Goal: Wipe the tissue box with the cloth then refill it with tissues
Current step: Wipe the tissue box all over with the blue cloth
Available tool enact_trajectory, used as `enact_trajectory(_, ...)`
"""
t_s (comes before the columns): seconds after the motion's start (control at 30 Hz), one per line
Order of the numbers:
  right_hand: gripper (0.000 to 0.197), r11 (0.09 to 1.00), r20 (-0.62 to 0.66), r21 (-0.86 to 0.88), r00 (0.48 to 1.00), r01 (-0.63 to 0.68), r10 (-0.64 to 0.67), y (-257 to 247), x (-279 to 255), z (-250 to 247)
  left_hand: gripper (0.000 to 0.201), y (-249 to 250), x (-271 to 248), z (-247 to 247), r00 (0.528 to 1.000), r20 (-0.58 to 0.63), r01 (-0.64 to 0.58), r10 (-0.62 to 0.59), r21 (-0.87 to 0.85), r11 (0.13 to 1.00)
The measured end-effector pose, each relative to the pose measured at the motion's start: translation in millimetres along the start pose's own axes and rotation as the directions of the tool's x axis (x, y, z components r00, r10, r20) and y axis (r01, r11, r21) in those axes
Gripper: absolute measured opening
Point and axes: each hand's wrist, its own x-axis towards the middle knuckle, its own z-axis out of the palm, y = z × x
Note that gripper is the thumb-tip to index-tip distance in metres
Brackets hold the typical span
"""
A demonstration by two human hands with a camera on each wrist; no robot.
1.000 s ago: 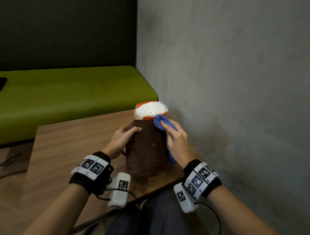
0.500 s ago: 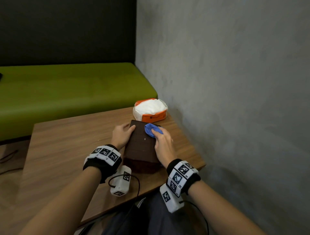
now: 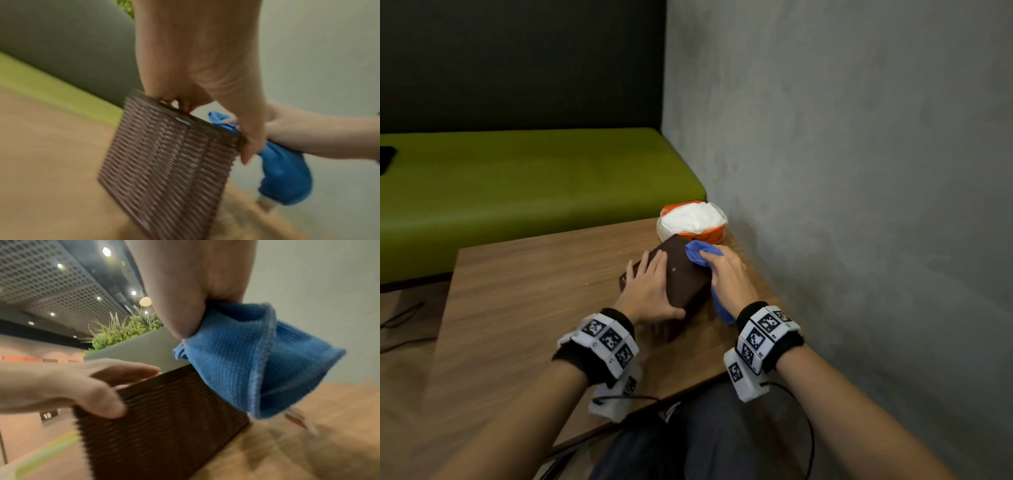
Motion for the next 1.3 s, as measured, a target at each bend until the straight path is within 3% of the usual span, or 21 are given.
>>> enact_trajectory(0.07,0.039,1.0,0.023,-0.011,1.0,0.001,-0.001,7.1,-0.6,3.3,0.125,-13.0,1.2,-6.2,1.0,0.021,-0.014,0.014,0.029,0.999)
enact_trajectory(0.17,0.043,0.997,0.029,-0.076,0.999,0.017,-0.015,13.0,-6.0,13.7,0.138,-22.8,-1.4,-7.9,0.995,-0.008,0.103,-0.104,-0.094,0.99)
enact_trajectory(0.3,0.044,0.997,-0.026,-0.072,0.999,0.042,-0.044,-0.3,-3.6,23.5,0.144,-23.9,-4.0,-3.6,0.992,-0.086,0.064,-0.087,-0.24,0.969)
enact_trajectory(0.37,0.047,0.987,0.066,-0.072,0.988,0.146,-0.142,-26.5,-11.0,29.2,0.141,-24.4,-1.6,-3.5,0.992,-0.096,0.054,-0.083,-0.265,0.963)
enact_trajectory(0.43,0.053,0.955,0.17,-0.048,0.945,0.292,-0.281,-45.4,-31.2,34.6,0.141,-29.1,-0.1,-4.3,0.995,-0.084,0.031,-0.056,-0.267,0.963)
enact_trajectory(0.5,0.059,0.917,0.183,-0.019,0.903,0.398,-0.388,-43.2,-48.2,22.9,0.144,-34.6,0.8,-6.0,0.997,-0.074,0.002,-0.021,-0.255,0.967)
enact_trajectory(0.57,0.061,0.931,0.194,-0.071,0.92,0.358,-0.339,-25.0,-46.1,5.2,0.144,-35.6,-0.2,-5.7,0.998,-0.063,-0.025,0.01,-0.228,0.973)
enact_trajectory(0.63,0.051,0.973,0.11,-0.072,0.971,0.221,-0.212,-8.4,-27.3,-2.9,0.144,-32.6,-0.7,-3.2,0.997,-0.076,-0.036,0.02,-0.215,0.976)
enact_trajectory(0.73,0.041,0.986,0.099,-0.102,0.988,0.132,-0.122,-28.6,-4.4,10.2,0.141,-29.4,0.2,-1.2,0.996,-0.093,-0.032,0.011,-0.232,0.972)
enact_trajectory(0.83,0.04,0.95,0.196,-0.071,0.938,0.305,-0.287,-54.4,-24.9,22.8,0.141,-37.1,2.2,-4.7,0.997,-0.073,-0.042,0.024,-0.262,0.964)
enact_trajectory(0.9,0.046,0.898,0.231,-0.1,0.887,0.429,-0.399,-43.5,-40.6,12.1,0.142,-41.4,0.7,-6.6,0.997,-0.072,-0.052,0.035,-0.255,0.966)
enact_trajectory(0.93,0.052,0.898,0.227,-0.15,0.899,0.413,-0.375,-30.3,-38.2,4.6,0.142,-42.2,-0.4,-6.8,0.996,-0.078,-0.057,0.039,-0.247,0.967)
enact_trajectory(1.03,0.05,0.949,0.123,-0.292,0.989,0.115,-0.082,-0.3,-10.0,-5.0,0.141,-36.1,-1.6,-5.8,0.996,-0.073,-0.059,0.043,-0.226,0.972)
enact_trajectory(1.1,0.041,0.956,0.096,-0.286,0.994,0.069,-0.043,-21.1,0.0,3.4,0.14,-31.2,-0.6,-4.2,0.997,-0.066,-0.055,0.042,-0.216,0.975)
enact_trajectory(1.17,0.036,0.952,0.189,-0.225,0.968,0.207,-0.166,-51.5,-8.9,18.0,0.141,-32.7,0.5,-2.3,0.997,-0.069,-0.06,0.044,-0.244,0.968)
enact_trajectory(1.23,0.035,0.905,0.262,-0.156,0.9,0.395,-0.348,-60.4,-32.7,21.7,0.141,-37.1,0.5,-2.8,0.997,-0.055,-0.071,0.058,-0.27,0.96)
enact_trajectory(1.3,0.045,0.878,0.237,-0.159,0.881,0.451,-0.41,-42.7,-43.0,12.7,0.14,-40.8,-1.3,-1.5,0.994,-0.077,-0.096,0.077,-0.282,0.955)
